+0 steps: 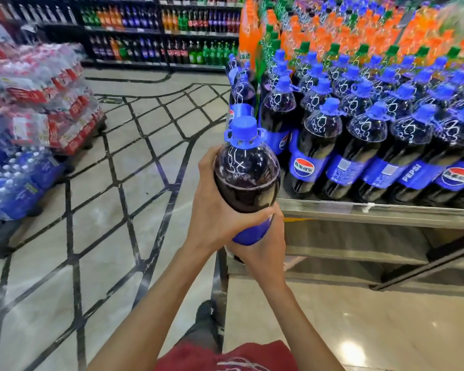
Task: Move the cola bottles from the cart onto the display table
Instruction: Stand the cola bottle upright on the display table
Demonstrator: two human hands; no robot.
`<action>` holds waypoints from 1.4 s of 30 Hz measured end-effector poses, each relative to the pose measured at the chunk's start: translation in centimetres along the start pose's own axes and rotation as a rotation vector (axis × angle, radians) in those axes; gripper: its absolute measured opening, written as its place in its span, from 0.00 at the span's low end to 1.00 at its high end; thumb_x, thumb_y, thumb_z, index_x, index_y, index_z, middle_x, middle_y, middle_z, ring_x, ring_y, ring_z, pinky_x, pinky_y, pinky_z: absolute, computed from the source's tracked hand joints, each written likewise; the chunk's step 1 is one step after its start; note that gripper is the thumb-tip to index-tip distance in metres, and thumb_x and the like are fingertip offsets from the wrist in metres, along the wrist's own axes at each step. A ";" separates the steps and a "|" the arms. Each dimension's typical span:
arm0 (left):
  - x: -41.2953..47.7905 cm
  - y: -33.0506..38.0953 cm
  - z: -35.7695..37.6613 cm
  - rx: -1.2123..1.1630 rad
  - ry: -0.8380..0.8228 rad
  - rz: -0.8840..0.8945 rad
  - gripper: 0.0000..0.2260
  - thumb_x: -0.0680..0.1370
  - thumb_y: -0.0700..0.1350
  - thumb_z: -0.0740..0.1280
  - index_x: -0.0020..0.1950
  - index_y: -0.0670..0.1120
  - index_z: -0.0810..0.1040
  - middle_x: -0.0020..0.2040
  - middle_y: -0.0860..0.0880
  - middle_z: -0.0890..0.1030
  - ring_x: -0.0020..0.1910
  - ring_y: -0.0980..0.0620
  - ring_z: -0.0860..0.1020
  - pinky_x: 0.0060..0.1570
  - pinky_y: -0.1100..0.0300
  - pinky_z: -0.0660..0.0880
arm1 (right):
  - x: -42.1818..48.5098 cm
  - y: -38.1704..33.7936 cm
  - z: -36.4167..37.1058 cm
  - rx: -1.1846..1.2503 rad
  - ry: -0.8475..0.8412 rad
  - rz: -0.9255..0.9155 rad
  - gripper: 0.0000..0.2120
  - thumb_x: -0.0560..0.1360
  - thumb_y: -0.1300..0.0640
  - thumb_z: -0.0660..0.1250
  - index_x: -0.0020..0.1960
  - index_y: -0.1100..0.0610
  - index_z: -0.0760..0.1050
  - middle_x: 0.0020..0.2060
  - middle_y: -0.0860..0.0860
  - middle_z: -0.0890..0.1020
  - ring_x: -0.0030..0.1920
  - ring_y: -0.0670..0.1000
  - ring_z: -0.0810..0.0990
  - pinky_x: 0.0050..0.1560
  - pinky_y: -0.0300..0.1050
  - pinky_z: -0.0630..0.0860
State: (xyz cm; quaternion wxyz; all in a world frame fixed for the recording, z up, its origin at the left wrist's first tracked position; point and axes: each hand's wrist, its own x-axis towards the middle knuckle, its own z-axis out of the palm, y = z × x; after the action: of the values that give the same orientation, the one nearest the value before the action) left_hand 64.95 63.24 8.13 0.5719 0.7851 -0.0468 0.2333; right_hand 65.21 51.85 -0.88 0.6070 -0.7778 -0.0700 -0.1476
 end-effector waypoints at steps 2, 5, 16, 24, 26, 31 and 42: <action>2.0 -1.1 0.1 -0.018 -0.027 -0.007 0.51 0.58 0.38 0.85 0.74 0.49 0.61 0.65 0.67 0.71 0.67 0.63 0.74 0.61 0.71 0.70 | 1.6 0.7 0.9 0.007 0.018 0.043 0.49 0.56 0.55 0.86 0.71 0.46 0.67 0.62 0.41 0.78 0.64 0.47 0.77 0.62 0.50 0.78; 5.3 -2.8 0.4 -0.046 -0.071 -0.005 0.51 0.58 0.38 0.85 0.74 0.50 0.61 0.65 0.67 0.71 0.66 0.64 0.74 0.60 0.72 0.70 | 4.2 1.6 2.4 -0.007 0.052 0.081 0.49 0.56 0.55 0.86 0.72 0.49 0.67 0.63 0.42 0.78 0.65 0.47 0.77 0.62 0.50 0.78; 17.3 -8.9 2.1 -0.070 -0.259 0.043 0.51 0.57 0.46 0.86 0.72 0.58 0.60 0.68 0.59 0.73 0.67 0.60 0.75 0.66 0.57 0.73 | 13.5 4.8 6.8 -0.068 0.244 0.191 0.52 0.57 0.56 0.87 0.74 0.43 0.64 0.66 0.38 0.76 0.67 0.42 0.75 0.64 0.43 0.76; 21.2 -12.6 4.8 -0.102 -0.394 0.062 0.51 0.58 0.46 0.86 0.72 0.59 0.60 0.68 0.63 0.71 0.68 0.64 0.72 0.68 0.64 0.70 | 16.8 7.5 7.9 -0.113 0.337 0.272 0.48 0.57 0.56 0.85 0.69 0.38 0.65 0.62 0.39 0.79 0.62 0.42 0.79 0.60 0.49 0.78; 21.8 -13.4 5.5 -0.113 -0.428 0.066 0.51 0.58 0.46 0.87 0.73 0.57 0.60 0.70 0.57 0.71 0.69 0.62 0.72 0.69 0.63 0.69 | 17.3 8.3 8.0 -0.124 0.361 0.290 0.48 0.57 0.57 0.85 0.65 0.31 0.64 0.60 0.34 0.79 0.60 0.36 0.78 0.58 0.39 0.77; 23.0 -14.7 7.2 -0.117 -0.509 0.065 0.51 0.58 0.46 0.87 0.72 0.58 0.60 0.66 0.62 0.74 0.66 0.63 0.74 0.66 0.65 0.71 | 18.4 10.4 8.0 -0.172 0.431 0.336 0.50 0.56 0.53 0.85 0.72 0.42 0.64 0.65 0.42 0.78 0.66 0.46 0.77 0.63 0.55 0.77; 24.1 -16.1 9.6 -0.137 -0.537 0.099 0.53 0.57 0.48 0.87 0.69 0.67 0.56 0.66 0.64 0.72 0.67 0.60 0.75 0.65 0.62 0.72 | 19.9 12.6 7.6 -0.379 0.565 0.331 0.53 0.54 0.45 0.81 0.74 0.52 0.63 0.66 0.47 0.67 0.69 0.52 0.70 0.63 0.59 0.76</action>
State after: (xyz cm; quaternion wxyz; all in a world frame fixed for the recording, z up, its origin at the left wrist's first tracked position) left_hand 94.86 64.56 1.88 0.5787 0.7750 -0.2509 0.0409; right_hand 88.77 54.57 -7.92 0.4635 -0.8056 0.2552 -0.2666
